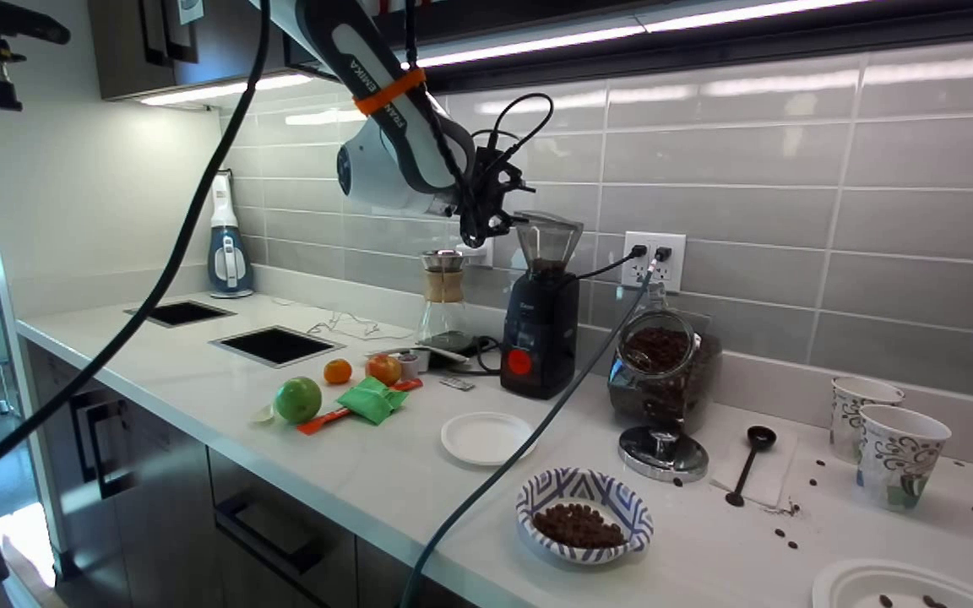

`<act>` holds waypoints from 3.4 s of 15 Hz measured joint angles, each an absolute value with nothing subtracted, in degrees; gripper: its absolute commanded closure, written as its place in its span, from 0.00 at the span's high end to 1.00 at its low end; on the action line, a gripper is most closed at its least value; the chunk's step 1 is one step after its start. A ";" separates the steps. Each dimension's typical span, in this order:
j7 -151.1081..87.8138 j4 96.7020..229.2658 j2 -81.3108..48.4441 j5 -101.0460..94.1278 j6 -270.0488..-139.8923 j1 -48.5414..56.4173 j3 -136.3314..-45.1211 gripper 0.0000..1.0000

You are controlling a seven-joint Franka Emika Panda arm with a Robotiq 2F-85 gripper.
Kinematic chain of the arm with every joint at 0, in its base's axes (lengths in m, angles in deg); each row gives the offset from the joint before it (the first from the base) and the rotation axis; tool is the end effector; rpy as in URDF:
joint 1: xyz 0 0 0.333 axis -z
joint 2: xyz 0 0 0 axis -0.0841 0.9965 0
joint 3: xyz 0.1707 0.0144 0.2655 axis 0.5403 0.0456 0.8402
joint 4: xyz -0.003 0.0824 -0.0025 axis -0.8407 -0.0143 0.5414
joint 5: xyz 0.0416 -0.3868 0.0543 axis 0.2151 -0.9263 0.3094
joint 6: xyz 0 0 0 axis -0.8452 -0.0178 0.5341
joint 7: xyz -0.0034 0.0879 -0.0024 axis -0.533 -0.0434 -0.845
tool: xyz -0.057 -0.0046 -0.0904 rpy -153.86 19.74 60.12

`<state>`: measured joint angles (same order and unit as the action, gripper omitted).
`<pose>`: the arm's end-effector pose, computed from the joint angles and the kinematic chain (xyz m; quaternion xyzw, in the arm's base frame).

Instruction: Put the lid on the blender.

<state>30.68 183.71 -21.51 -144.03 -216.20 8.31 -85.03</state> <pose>0.6138 -0.0120 0.3903 0.6358 0.3812 0.4102 0.5312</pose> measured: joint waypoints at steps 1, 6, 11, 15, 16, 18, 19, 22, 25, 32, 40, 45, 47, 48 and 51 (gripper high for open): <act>30.69 183.41 -21.54 -143.92 -216.20 8.37 -85.03 0.99; 30.96 181.96 -21.51 -142.75 -216.53 8.77 -85.02 1.00; 33.62 180.70 -21.51 -141.16 -219.93 8.97 -84.86 1.00; 35.35 179.62 -21.52 -140.24 -223.17 9.07 -84.87 1.00; 35.41 179.34 -21.51 -139.64 -223.99 9.11 -84.90 1.00; 35.41 178.59 -21.43 -138.30 -226.10 9.24 -84.90 1.00; 35.41 178.21 -21.39 -137.77 -227.36 9.31 -84.90 1.00; 35.38 177.45 -21.22 -136.35 -229.41 9.34 -84.91 1.00; 34.02 177.43 -21.21 -134.32 -229.32 9.35 -85.51 1.00; 33.45 178.02 -21.37 -132.46 -227.61 9.22 -86.27 1.00; 41.79 179.18 -22.51 -136.47 -227.59 8.97 -84.78 1.00; 40.73 180.43 -23.20 -133.87 -227.59 8.99 -85.01 1.00; 38.58 180.89 -23.91 -130.49 -227.59 9.00 -85.27 1.00; 37.50 181.14 -24.41 -128.57 -227.59 9.00 -85.38 1.00; 35.31 181.93 -26.14 -123.48 -227.56 9.00 -85.46 1.00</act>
<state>35.31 181.93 -26.14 -123.48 -227.56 9.00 -85.46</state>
